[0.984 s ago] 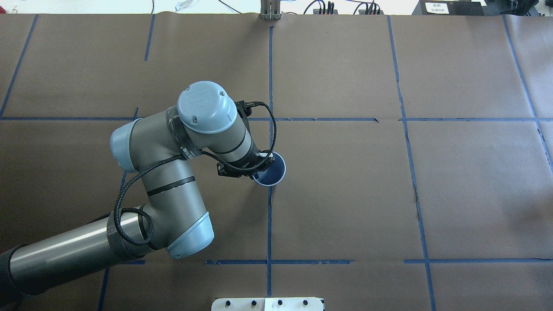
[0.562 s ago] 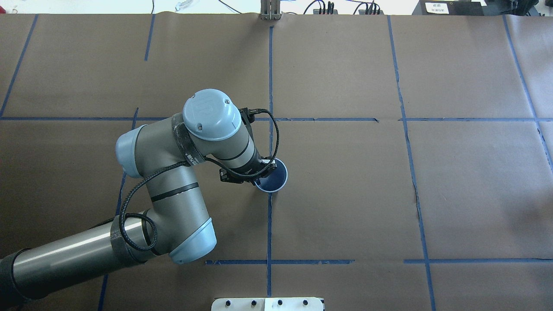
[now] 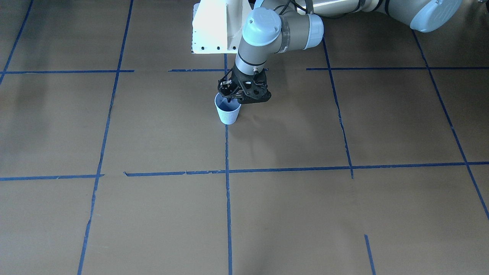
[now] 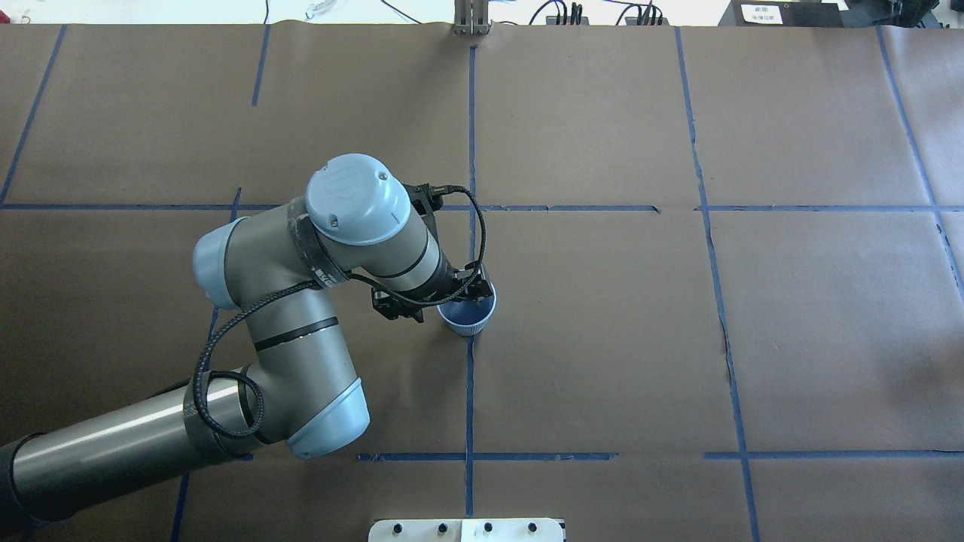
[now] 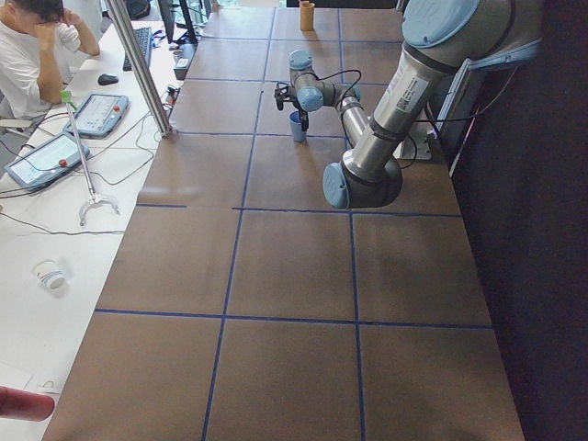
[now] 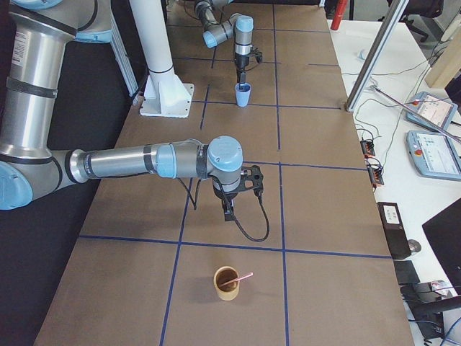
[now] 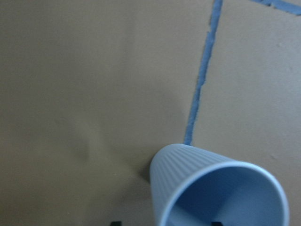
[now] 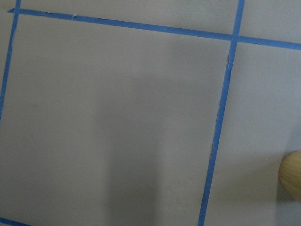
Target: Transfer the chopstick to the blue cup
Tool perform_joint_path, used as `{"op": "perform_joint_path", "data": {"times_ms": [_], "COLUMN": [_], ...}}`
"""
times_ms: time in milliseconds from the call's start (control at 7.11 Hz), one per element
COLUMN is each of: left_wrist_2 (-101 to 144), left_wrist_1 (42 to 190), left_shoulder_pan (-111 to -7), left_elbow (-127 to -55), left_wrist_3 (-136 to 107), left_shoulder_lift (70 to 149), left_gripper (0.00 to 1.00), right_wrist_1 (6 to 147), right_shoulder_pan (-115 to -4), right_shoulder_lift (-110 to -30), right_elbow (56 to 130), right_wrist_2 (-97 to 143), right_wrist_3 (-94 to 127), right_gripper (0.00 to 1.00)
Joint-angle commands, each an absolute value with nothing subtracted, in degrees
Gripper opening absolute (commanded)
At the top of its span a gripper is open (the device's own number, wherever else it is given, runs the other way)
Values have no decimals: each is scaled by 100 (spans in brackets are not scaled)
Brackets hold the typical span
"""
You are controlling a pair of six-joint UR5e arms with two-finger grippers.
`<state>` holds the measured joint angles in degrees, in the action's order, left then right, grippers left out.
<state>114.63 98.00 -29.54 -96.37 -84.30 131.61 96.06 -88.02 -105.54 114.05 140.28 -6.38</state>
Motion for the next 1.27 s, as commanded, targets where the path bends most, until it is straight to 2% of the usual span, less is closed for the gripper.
{"op": "perform_joint_path", "data": {"times_ms": [0,281,422,703,1125], "left_wrist_2": [11470,11470,11470,11461,11461], "left_wrist_1": [9879,9888,9888,9888,9888], "left_shoulder_pan": [-3373,-3550,-3551,-3551,-3542], "left_elbow": [-10159,-10186,-10187,-10187,-10204], "left_wrist_3": [-8551,-8560,-8569,-8622,-8780], "left_shoulder_lift": [12983,12867,12850,12850,12841], "left_gripper": [100,100,100,100,100], "right_wrist_1": [9615,9554,8927,7468,7330], "right_shoulder_pan": [-8815,-9262,-9316,-9465,-9589], "right_shoulder_lift": [-10556,-10521,-10581,-10529,-10547], "right_elbow": [11251,11145,10901,9708,9475], "right_wrist_2": [13905,13423,13064,13043,13025], "right_wrist_3": [-563,-536,-536,-519,-370], "right_gripper": [99,98,98,95,95]}}
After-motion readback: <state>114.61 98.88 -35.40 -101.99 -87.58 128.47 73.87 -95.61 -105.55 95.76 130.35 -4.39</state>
